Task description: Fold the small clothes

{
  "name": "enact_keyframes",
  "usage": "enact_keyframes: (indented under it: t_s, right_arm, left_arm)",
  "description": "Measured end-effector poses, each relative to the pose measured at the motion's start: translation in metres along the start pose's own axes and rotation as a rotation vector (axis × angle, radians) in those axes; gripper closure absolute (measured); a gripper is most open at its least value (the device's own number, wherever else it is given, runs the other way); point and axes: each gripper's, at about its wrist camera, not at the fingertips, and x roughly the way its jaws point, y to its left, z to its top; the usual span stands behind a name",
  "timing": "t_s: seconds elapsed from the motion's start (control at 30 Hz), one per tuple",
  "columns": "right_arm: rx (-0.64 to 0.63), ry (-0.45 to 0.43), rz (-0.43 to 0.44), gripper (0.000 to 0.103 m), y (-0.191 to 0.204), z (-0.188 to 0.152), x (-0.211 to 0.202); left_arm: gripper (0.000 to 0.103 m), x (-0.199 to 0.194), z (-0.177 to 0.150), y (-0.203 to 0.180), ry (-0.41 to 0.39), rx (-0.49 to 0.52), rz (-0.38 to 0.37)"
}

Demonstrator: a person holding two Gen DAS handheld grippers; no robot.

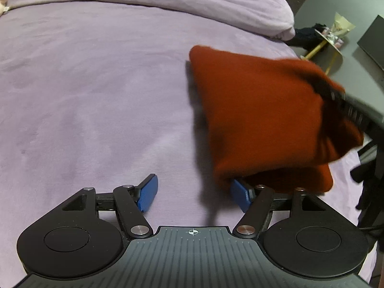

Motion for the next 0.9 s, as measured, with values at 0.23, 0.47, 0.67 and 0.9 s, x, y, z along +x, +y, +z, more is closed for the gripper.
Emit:
enact_keyframes:
  t_s: [0.23, 0.47, 0.67, 0.9]
  right_arm:
    - [0.151, 0.196, -0.055, 0.074, -0.050, -0.054, 0.023]
    - [0.513, 0.180, 0.142, 0.046, -0.097, -0.077, -0.021]
    - [0.411, 0.204, 0.111, 0.072, -0.082, -0.079, -0.021]
    - [0.636, 0.158, 0.209, 0.094, -0.113, -0.079, -0.032]
  left_arm:
    - [0.032, 0.015, -0.003, -0.018, 0.042, 0.025, 0.003]
    - [0.032, 0.021, 0.001, -0.026, 0.055, 0.019, 0.019]
    - [0.032, 0.026, -0.002, -0.043, 0.057, 0.045, 0.047]
    - [0.032, 0.015, 0.002, -0.040, 0.035, 0.039, 0.083]
